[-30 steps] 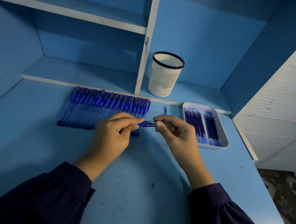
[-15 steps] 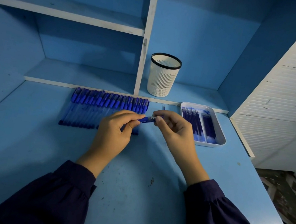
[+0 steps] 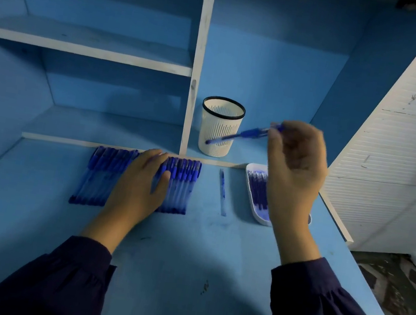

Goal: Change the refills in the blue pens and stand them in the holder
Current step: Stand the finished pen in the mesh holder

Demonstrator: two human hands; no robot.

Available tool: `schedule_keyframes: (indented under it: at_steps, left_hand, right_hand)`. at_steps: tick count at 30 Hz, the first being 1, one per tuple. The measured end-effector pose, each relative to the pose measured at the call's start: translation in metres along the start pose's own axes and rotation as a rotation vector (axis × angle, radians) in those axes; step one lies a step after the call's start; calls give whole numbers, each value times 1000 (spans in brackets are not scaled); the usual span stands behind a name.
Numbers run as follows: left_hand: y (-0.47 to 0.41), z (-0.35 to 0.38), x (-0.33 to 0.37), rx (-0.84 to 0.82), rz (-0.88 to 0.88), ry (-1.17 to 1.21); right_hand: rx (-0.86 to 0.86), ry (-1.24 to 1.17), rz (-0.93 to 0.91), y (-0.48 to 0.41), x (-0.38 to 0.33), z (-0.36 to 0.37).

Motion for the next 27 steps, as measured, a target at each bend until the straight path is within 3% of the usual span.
schedule_keyframes:
  at_steps: [5, 10, 16, 22, 25, 27]
  left_hand:
    - [-3, 6, 3, -85, -32, -179]
    - [-3, 9, -2, -160, -95, -246]
    - [-2, 10, -4, -124, -40, -249]
    - [-3, 11, -3, -104, -6, -238]
    - [-2, 9, -3, -104, -15, -224]
    - [0, 6, -3, -109, -12, -195]
  right_hand:
    - [45, 175, -257, -59, 1, 24]
    - [-148, 381, -318, -74, 46, 65]
    - [-449, 553, -187, -48, 107, 84]
    - [-331, 505, -142, -16, 92, 61]
    - [-345, 451, 75, 8, 84, 54]
    - [-476, 400, 294, 27, 84, 51]
Point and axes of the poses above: each hand's wrist, its own y-axis away from the middle knuckle, its own z-axis out of the palm, x = y × z, the point moved 3 cm from there along -y, towards the middle knuckle, and after that the axes turned 12 degrees about -z, right-handed, at the moved point
